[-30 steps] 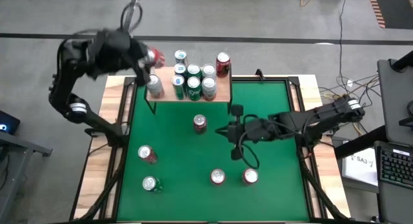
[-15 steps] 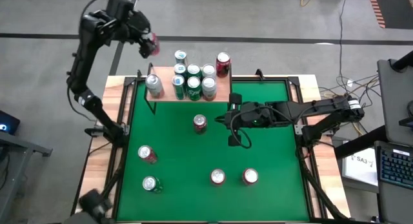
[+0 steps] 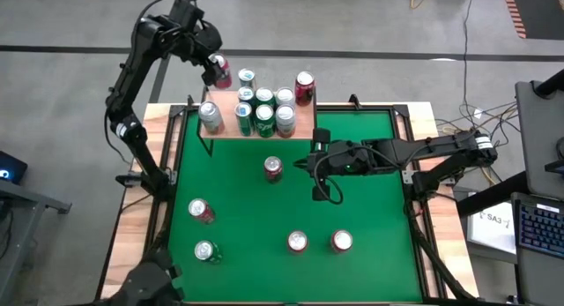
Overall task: Place canned beverage on shelf
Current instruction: Put the orange can on the shelf
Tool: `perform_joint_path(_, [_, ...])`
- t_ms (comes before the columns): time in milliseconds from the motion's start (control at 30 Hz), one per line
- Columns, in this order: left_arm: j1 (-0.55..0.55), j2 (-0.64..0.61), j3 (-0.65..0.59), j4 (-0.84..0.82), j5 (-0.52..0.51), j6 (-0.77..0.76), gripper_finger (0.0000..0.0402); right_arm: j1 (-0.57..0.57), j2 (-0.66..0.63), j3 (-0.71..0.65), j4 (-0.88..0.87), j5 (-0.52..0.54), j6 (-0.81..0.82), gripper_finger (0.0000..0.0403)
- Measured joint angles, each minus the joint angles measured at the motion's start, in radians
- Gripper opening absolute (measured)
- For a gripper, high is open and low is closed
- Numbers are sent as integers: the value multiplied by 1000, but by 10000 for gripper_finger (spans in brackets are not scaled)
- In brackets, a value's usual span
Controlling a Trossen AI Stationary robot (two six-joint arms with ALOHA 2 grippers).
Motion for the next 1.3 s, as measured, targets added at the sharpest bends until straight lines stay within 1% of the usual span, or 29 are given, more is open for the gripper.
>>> perform_joint_path(67, [1, -1, -28, 1, 27, 7, 267, 0, 0, -1, 0, 0, 1, 9])
perform_joint_path(233, [4, -21, -94, 14, 49, 9, 267, 0, 0, -2, 1, 0, 7, 9])
perform_joint_path(433, [5, -46, -192, 78, 100, 7, 267, 0, 0, -2, 1, 0, 10, 9])
perform_joint_path(533, [5, -72, -252, 104, 106, 8, 267, 0, 0, -3, 1, 0, 21, 9])
perform_joint_path(800, [5, -164, -442, 262, 102, 9, 267, 0, 0, -3, 6, 0, 26, 9])
perform_joint_path(933, [5, -190, -525, 321, 102, 10, 267, 0, 0, -3, 6, 0, 34, 9])
perform_joint_path(1067, [5, -193, -558, 341, 102, 10, 267, 0, 0, -3, 6, 0, 40, 9])
perform_joint_path(1300, [5, -180, -564, 363, 102, 17, 267, 0, 0, -4, 7, 0, 53, 9])
